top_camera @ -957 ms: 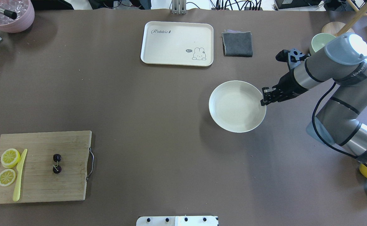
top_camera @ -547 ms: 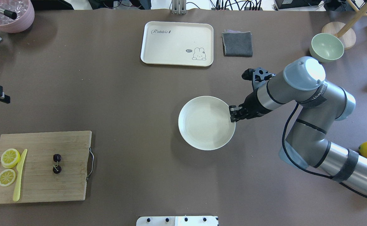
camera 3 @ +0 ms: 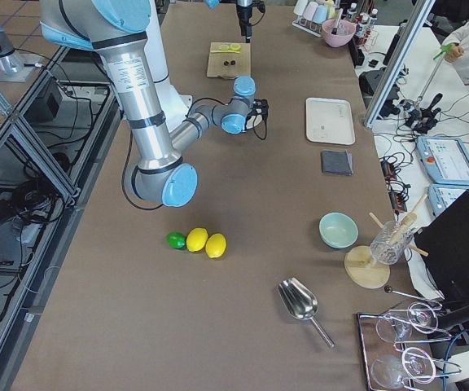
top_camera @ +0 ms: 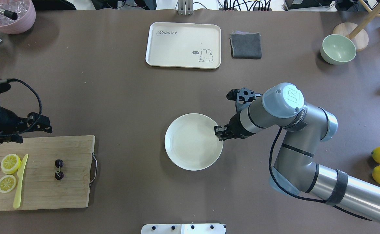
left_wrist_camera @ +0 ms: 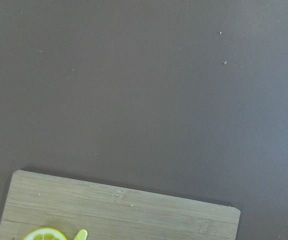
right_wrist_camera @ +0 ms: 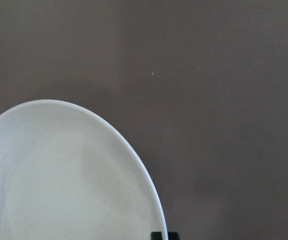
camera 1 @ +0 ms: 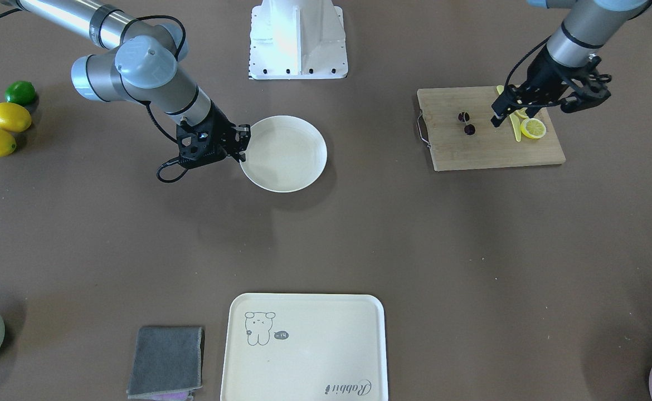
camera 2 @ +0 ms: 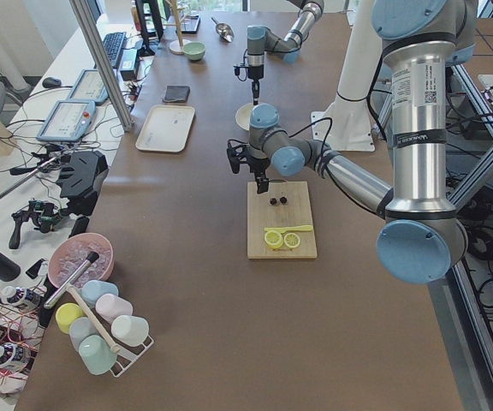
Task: Place red cherry on plate
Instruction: 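Drag the plate further toward center while the left gripper reaches the dark cherries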
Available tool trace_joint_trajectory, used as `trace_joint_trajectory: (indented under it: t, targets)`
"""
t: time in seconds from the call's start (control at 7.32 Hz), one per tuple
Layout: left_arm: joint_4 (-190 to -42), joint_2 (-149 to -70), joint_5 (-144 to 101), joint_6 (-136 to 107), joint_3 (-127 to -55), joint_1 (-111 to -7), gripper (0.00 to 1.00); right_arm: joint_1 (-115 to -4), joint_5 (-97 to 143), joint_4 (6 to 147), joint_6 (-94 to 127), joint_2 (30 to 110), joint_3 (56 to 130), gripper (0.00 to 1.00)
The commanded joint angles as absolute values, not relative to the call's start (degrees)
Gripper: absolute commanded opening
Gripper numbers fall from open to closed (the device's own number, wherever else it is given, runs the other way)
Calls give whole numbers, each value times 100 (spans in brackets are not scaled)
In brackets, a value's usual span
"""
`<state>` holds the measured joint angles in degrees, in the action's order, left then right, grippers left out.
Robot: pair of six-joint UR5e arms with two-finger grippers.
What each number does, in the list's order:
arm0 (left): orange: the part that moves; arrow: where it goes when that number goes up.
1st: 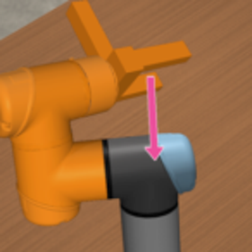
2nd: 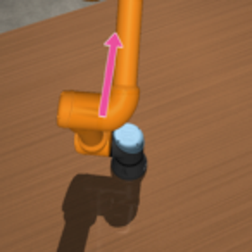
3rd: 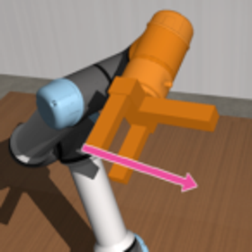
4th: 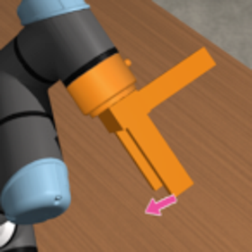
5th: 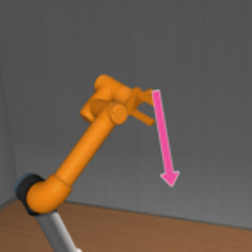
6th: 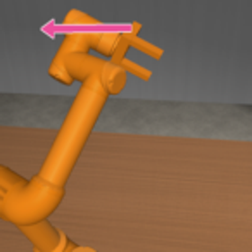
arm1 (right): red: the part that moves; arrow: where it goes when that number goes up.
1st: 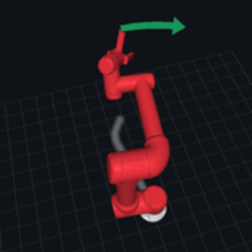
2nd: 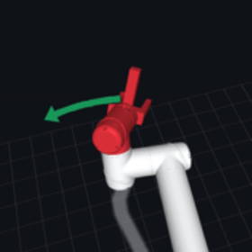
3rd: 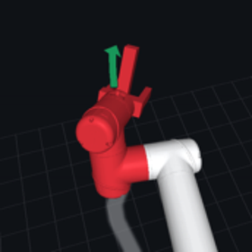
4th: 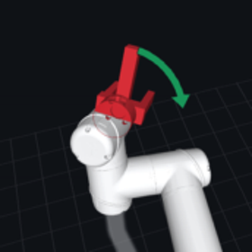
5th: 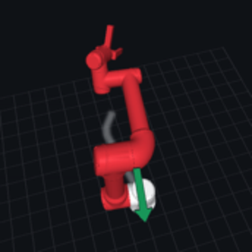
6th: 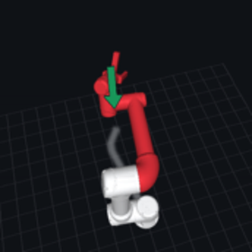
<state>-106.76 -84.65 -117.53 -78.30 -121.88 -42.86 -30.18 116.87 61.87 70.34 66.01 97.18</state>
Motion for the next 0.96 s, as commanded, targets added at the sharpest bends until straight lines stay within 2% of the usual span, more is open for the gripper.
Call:
trace_joint_trajectory:
  t: [0.0, 0.41, 0.82]
  targets:
    - [-10670, -8525, -11321, -8051, -12129, -3719, 94, -2822, 11480, 6196, 7101, 6530, 9659, 0]
    - [-10679, -8534, -11163, -8042, -12024, -3341, 82, -2690, 11356, 6170, 7119, 6442, 9492, 0]
    - [-10696, -8674, -11065, -7989, -11726, -3226, 80, -2654, 11338, 6135, 7171, 6434, 9501, 0]
